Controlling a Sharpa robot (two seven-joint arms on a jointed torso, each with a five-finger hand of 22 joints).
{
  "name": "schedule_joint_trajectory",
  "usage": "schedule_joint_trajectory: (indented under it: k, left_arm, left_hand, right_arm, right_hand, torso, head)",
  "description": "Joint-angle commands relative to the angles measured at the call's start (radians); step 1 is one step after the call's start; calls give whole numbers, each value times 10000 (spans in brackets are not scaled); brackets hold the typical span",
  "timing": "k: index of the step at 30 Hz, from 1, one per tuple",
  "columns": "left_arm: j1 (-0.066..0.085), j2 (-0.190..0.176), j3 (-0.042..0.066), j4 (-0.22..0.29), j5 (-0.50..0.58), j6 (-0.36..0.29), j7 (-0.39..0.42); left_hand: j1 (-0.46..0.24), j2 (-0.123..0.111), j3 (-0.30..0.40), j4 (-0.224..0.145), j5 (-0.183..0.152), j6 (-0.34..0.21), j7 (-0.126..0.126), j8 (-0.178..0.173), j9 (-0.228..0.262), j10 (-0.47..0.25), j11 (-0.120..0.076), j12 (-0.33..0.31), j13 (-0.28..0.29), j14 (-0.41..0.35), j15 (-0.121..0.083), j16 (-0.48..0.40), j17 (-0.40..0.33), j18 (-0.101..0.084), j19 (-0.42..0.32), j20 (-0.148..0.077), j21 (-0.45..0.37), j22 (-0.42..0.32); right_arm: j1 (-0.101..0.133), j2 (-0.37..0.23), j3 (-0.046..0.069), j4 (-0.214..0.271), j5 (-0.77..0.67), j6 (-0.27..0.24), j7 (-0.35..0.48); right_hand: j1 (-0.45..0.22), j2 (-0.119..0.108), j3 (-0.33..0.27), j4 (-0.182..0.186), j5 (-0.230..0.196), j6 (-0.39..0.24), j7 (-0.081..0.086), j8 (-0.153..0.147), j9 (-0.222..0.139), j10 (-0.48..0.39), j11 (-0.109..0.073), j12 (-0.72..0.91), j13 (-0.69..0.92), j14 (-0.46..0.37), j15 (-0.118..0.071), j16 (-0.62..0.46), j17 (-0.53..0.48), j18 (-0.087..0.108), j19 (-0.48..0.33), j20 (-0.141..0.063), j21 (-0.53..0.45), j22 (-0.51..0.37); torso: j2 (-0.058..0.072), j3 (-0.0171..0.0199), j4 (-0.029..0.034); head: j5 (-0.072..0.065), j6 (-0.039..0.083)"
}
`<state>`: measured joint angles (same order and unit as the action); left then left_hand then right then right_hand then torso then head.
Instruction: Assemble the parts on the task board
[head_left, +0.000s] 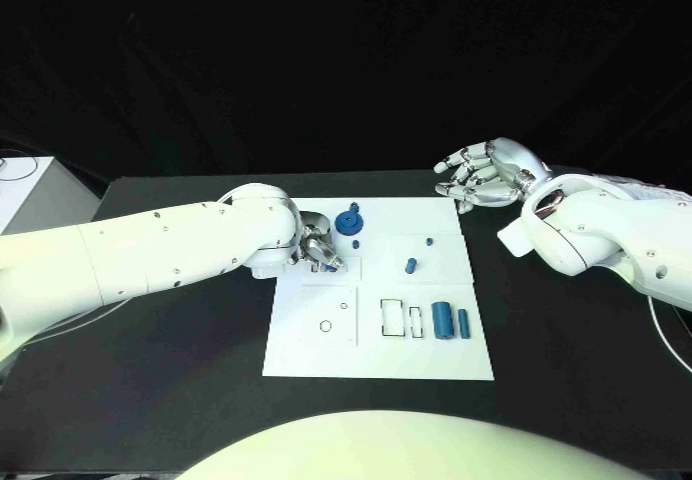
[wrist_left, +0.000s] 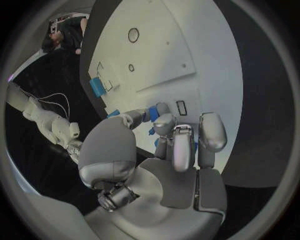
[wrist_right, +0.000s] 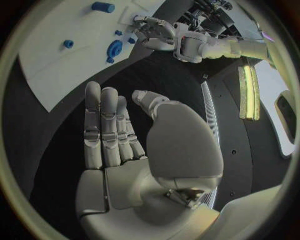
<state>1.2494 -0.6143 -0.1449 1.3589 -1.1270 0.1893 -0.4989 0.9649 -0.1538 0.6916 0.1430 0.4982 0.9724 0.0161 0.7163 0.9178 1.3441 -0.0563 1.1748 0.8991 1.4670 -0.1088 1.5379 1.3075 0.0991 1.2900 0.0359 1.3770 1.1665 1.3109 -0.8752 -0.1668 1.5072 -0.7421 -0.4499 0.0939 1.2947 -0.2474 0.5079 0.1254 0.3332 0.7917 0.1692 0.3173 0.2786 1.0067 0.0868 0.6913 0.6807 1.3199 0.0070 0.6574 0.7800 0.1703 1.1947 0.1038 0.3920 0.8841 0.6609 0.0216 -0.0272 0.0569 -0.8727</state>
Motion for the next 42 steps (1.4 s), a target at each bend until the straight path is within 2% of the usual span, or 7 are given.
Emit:
schedule_joint_trajectory:
  k: [1,24,27,33,42]
  left_arm:
    - [-195,-30,-157,-36,-47,984,-262]
    - [-194,-38,-161,-133,-172,1256,-338]
    - [-194,-26,-161,-146,-179,1250,-341]
    - [-194,8,-161,-167,-168,1263,-340]
    - [-194,44,-162,-208,-138,1277,-332]
  left_hand:
    - [325,350,1752,-1704,28,10,-37,-20,1,18,-1,44,11,877,40,35,2000,-116,85,-19,47,16]
    - [231,435,1763,-1675,-38,59,-39,4,-5,86,-2,100,76,840,35,-35,1846,-171,270,-36,183,284]
    - [143,495,1744,-1634,-114,99,-54,28,-6,124,-12,120,94,844,25,-30,1858,-176,292,-50,198,309]
    - [-23,594,1639,-1609,-539,163,-103,68,-16,200,-53,177,176,855,-9,-10,1896,-186,324,-69,209,349]
    - [-31,567,1622,-1697,-566,278,-152,100,-28,263,-90,220,242,887,-29,49,2021,-199,360,-69,230,402]
  right_arm:
    - [-3,-4,5,4,-57,57,67]
    - [-15,-13,5,-14,-53,55,82]
    - [-17,-17,5,-12,-53,54,83]
    - [-18,-25,5,-13,-52,56,79]
    - [-19,-42,5,-18,-53,73,68]
  right_hand:
    - [42,16,1,-46,39,14,84,42,0,-82,21,-39,-14,-56,19,-31,16,104,-9,60,-33,-10]
    - [-7,44,-25,-42,50,-9,89,71,2,-98,27,-7,-57,-37,27,-109,80,106,13,72,-98,-59]
    - [-7,44,-25,-42,50,-9,89,71,2,-98,27,-7,-57,-37,27,-109,80,106,13,72,-98,-59]
    - [-7,44,-25,-42,50,-9,89,71,2,-98,27,-7,-57,-37,27,-109,80,106,13,72,-98,-59]
    - [-7,44,-25,-42,50,-9,89,71,2,-98,27,-7,-57,-37,27,-109,80,106,13,72,-98,-59]
  torso:
    - [-3,0,1]
    - [4,2,-2]
    - [-2,1,-6]
    - [-3,4,-7]
    - [-6,3,-5]
  head:
    - [0,1]
    - [1,1]
    - [2,1]
    - [2,1]
    - [2,1]
